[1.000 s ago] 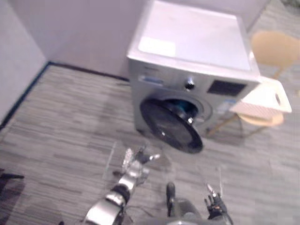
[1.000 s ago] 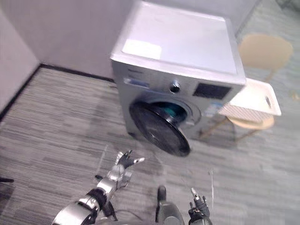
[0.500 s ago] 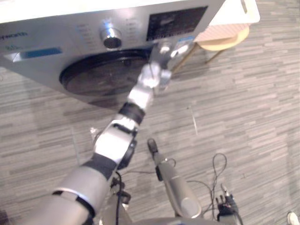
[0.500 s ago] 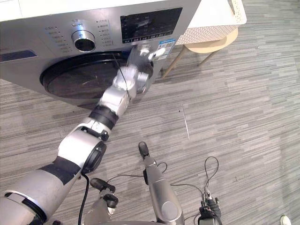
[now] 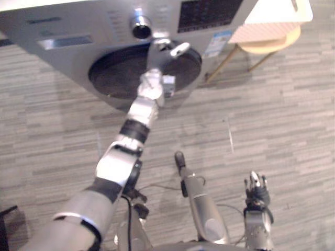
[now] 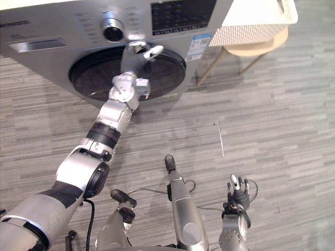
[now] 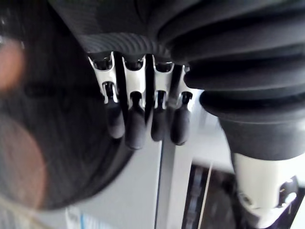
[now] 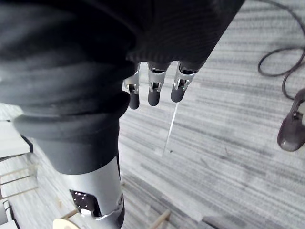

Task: Pick up the laundry basket with both hands and put the clothes into the washing machine.

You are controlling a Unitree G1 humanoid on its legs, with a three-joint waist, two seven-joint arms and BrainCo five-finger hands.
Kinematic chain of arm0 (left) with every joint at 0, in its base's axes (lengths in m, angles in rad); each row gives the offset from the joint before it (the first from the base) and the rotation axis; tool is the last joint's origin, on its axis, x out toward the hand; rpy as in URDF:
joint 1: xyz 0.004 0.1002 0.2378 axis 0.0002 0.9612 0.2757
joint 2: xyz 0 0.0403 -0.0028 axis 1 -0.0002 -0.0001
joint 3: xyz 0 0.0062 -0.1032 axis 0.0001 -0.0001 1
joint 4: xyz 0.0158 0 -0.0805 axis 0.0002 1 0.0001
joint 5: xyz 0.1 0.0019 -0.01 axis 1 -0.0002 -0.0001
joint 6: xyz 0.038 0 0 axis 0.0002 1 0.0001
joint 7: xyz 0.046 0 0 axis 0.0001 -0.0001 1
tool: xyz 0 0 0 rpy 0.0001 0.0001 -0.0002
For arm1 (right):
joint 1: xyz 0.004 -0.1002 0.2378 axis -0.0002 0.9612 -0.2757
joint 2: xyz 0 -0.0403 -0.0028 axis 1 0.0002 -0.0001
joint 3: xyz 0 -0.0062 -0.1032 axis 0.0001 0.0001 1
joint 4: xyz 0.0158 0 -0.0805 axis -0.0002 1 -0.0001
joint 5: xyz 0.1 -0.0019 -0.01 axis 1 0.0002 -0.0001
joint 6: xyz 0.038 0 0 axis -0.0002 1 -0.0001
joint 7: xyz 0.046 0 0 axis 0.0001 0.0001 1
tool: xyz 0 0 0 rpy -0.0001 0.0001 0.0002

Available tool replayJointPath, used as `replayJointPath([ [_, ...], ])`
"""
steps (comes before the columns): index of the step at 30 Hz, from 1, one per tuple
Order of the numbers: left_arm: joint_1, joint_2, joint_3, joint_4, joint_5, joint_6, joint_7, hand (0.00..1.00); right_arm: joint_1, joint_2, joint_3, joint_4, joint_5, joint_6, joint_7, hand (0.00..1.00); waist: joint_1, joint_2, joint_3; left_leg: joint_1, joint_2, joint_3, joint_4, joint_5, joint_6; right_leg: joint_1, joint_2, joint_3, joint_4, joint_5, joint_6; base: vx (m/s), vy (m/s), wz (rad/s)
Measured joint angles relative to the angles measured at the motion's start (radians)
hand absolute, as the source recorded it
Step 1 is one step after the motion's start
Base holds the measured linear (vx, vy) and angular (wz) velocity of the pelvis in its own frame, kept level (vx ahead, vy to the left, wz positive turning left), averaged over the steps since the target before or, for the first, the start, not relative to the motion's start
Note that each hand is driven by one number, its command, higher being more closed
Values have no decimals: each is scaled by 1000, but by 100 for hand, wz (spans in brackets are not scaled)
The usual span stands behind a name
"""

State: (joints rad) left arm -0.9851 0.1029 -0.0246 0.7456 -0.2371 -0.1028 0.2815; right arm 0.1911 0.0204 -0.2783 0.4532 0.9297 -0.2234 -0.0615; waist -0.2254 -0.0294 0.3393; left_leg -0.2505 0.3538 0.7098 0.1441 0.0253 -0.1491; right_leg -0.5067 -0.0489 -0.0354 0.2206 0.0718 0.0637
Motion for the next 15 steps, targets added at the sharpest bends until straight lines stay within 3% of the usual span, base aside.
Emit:
replayJointPath([
  [1, 106, -18, 40, -5, 16, -30, -3, 0, 6, 1, -9, 61, -2, 0, -1, 0, 8, 1, -1, 19, -4, -22, -4, 0, 1, 42, -8, -20, 1, -9, -9, -42, 37, 52],
  [3, 248, -33, 58, -3, 15, -33, -15, 0, 12, 6, -31, 154, -19, 12, -2, 0, 32, 9, -8, 57, -13, -48, -14, -2, 4, 93, -21, -45, -3, -23, -1, -13, 59, 56],
  [5, 523, -74, 60, 40, 30, -21, -26, 0, 13, 4, -51, 298, -44, 44, -4, 0, 66, 28, -41, 98, -47, -87, -63, 14, 20, 157, -50, -87, -14, -33, 1, 52, 92, 68],
  [9, 897, -99, 89, 164, 126, 20, -97, 0, 14, 9, -71, 420, -132, 102, -2, 0, 121, 32, -142, 178, -115, -136, -151, 42, 29, 262, -100, -144, -42, -51, 11, 117, 131, 54],
  [13, 1089, -89, 183, 240, 170, 17, -161, 0, 12, 1, -99, 516, -195, 125, 2, 0, 157, 39, -265, 218, -185, -237, -232, 57, 48, 372, -142, -237, -87, -69, 35, 99, 139, 79],
  [15, 1105, -76, 233, 268, 169, 10, -177, 0, 0, -6, -108, 553, -200, 134, 6, 0, 163, 38, -284, 232, -209, -317, -241, 59, 51, 432, -167, -300, -92, -84, 41, 81, 105, 109],
])
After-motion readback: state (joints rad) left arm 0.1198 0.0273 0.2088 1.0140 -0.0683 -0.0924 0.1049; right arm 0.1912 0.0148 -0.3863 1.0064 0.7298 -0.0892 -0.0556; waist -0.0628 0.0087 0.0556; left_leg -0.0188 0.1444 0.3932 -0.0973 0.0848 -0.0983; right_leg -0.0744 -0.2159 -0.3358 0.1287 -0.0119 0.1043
